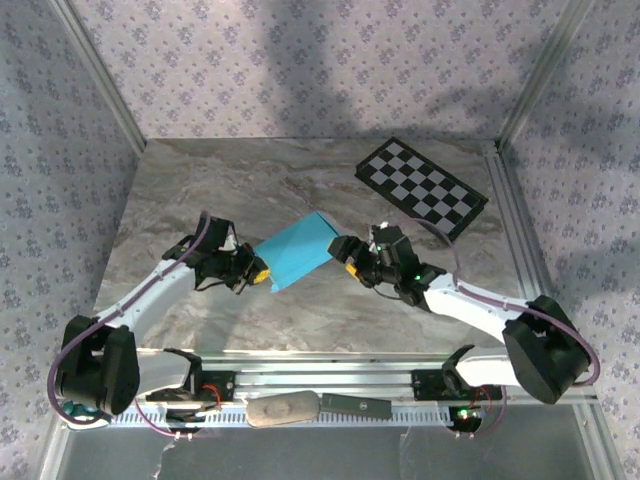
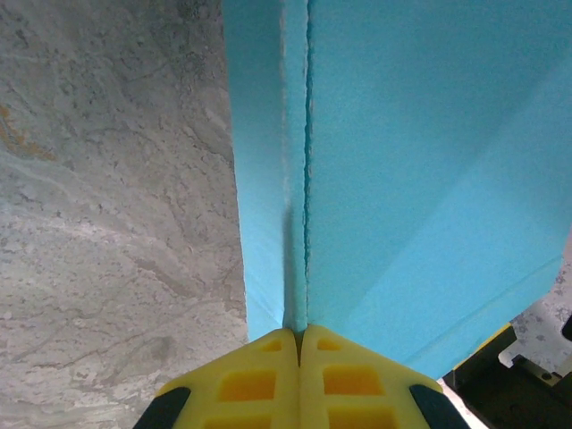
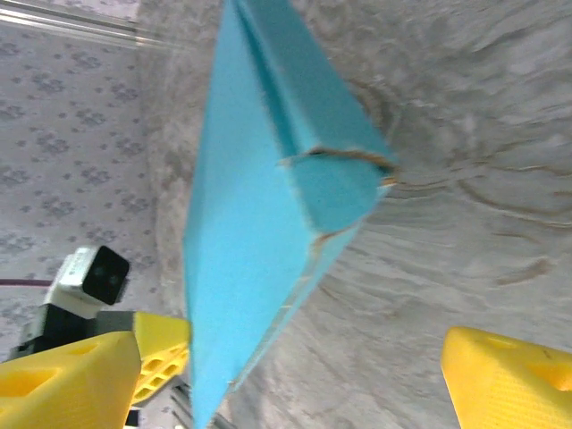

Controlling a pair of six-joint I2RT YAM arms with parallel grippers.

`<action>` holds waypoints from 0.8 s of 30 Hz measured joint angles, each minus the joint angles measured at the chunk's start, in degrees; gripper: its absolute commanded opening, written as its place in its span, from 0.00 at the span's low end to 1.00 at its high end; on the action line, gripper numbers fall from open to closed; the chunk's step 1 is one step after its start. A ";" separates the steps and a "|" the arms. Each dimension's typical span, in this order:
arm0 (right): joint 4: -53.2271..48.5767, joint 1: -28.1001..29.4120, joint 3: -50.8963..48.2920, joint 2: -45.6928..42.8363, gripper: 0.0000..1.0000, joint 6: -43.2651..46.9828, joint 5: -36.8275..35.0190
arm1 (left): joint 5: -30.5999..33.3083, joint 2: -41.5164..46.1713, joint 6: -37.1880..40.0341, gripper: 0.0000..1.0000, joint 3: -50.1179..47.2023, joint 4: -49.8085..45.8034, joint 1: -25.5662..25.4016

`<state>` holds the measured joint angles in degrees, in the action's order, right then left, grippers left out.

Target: Fold the paper box

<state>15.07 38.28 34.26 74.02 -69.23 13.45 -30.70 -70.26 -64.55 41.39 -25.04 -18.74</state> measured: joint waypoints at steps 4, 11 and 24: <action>5.38 0.57 0.00 3.26 0.87 -2.60 -0.66 | -0.22 0.00 -0.20 0.00 0.00 0.35 0.00; 9.73 1.75 1.40 8.81 0.80 -4.33 -1.07 | -0.90 0.00 -0.76 0.00 0.00 0.90 0.00; 16.94 2.34 3.15 15.08 0.59 -7.76 -2.49 | -1.51 0.00 -1.11 0.00 0.00 1.25 0.00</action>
<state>32.01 40.62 37.41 89.10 -76.99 10.96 -32.21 -70.26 -65.67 41.39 -23.79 -18.74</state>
